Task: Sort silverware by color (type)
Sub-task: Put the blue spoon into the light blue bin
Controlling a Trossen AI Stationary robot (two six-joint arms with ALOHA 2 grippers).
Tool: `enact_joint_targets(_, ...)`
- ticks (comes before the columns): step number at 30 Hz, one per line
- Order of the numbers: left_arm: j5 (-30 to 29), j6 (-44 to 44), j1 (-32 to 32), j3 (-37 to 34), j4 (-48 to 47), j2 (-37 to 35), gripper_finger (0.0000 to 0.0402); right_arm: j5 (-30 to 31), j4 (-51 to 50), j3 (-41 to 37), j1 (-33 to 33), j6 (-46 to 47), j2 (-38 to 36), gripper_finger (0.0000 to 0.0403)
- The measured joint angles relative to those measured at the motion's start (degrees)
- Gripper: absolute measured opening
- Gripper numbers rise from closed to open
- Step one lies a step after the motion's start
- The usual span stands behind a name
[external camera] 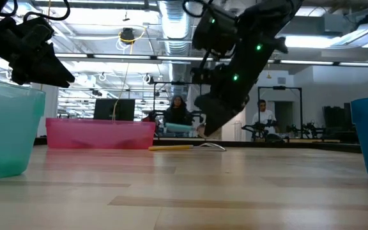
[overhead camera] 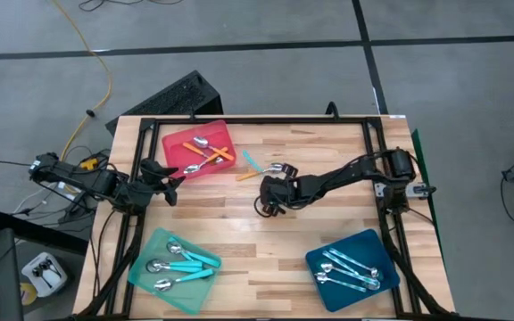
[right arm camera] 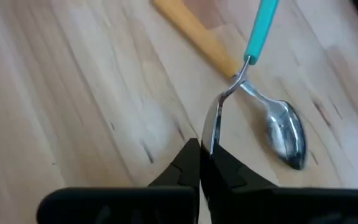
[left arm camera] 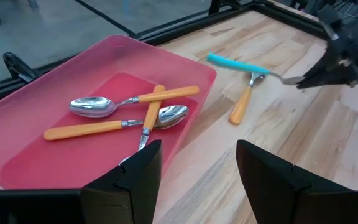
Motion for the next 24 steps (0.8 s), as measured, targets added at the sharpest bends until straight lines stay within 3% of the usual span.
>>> enact_joint_targets(4, 0.0, -0.1, 0.0, 0.0, 0.0, 0.0, 0.0190, 0.7, 1.1, 0.0, 2.5, 1.4, -1.9, 0.0026)
enact_joint_targets(13, -0.3, -0.2, 0.0, 0.0, 0.0, 0.0, 0.0190, 0.3, 14.7, 0.1, 8.9, 0.5, -2.7, 0.0027)
enact_joint_targets(24, -0.3, -0.3, 0.0, 0.0, 0.0, 0.0, 0.0190, -5.8, 31.3, 0.1, 15.3, -0.4, -2.7, 0.0027)
